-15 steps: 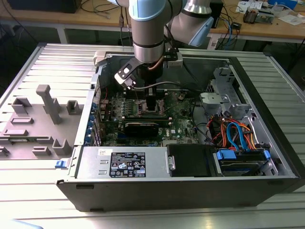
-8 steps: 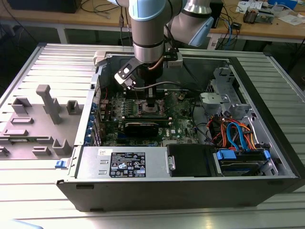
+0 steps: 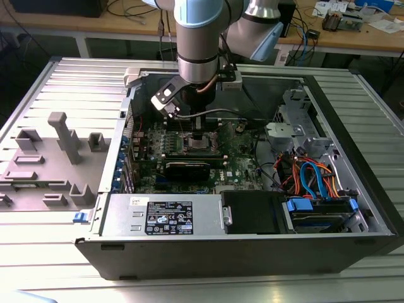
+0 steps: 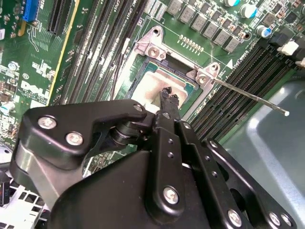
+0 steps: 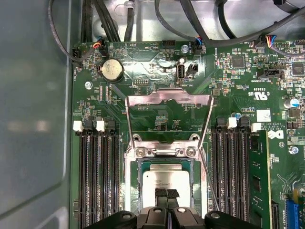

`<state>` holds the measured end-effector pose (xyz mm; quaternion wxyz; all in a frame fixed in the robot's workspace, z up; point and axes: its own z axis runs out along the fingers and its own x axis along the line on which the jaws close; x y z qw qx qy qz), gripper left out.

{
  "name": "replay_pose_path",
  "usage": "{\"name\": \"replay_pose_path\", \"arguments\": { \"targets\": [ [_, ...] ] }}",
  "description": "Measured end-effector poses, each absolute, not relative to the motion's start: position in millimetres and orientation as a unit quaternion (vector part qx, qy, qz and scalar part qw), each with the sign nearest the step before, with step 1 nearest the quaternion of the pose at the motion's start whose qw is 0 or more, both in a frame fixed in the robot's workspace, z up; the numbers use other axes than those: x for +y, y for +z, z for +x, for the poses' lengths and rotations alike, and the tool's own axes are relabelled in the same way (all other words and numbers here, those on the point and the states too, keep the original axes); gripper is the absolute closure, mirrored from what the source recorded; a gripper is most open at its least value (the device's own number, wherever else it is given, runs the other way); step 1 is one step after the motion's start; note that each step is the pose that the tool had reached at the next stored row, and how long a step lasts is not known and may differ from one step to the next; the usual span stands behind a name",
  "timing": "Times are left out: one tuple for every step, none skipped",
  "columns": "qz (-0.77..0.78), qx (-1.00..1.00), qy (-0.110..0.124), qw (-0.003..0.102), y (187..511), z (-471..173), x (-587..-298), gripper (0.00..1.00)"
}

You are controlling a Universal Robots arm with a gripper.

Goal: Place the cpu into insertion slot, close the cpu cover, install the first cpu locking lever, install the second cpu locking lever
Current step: 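Place the cpu into insertion slot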

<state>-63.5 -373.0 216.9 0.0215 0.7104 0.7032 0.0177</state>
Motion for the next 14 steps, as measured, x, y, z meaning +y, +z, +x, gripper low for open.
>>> {"name": "replay_pose_path", "arguments": {
  "targets": [
    [0.71,0.703,0.018,0.021,216.6,-63.4,-373.0,0.89],
    [0.708,0.706,0.018,0.021,215.6,-63.0,-372.9,0.89],
    [0.702,0.711,0.018,0.021,214.7,-62.9,-373.0,0.89],
    [0.697,0.716,0.018,0.021,213.7,-62.6,-372.9,0.89],
    [0.695,0.719,0.017,0.021,213.2,-62.3,-373.0,0.89],
    [0.693,0.721,0.017,0.021,212.8,-62.2,-373.0,0.89],
    [0.691,0.722,0.017,0.021,212.7,-62.2,-373.0,0.89],
    [0.691,0.722,0.017,0.021,212.6,-62.2,-373.0,0.89],
    [0.691,0.722,0.017,0.021,212.1,-62.1,-372.9,0.89],
    [0.691,0.722,0.017,0.021,211.5,-62.0,-372.9,0.89],
    [0.691,0.722,0.017,0.021,209.9,-61.6,-373.0,0.89],
    [0.691,0.722,0.017,0.021,208.6,-61.3,-373.0,0.89],
    [0.691,0.722,0.017,0.021,207.8,-60.9,-372.9,0.89],
    [0.691,0.722,0.017,0.021,207.3,-60.8,-372.9,0.89]
  ]
}}
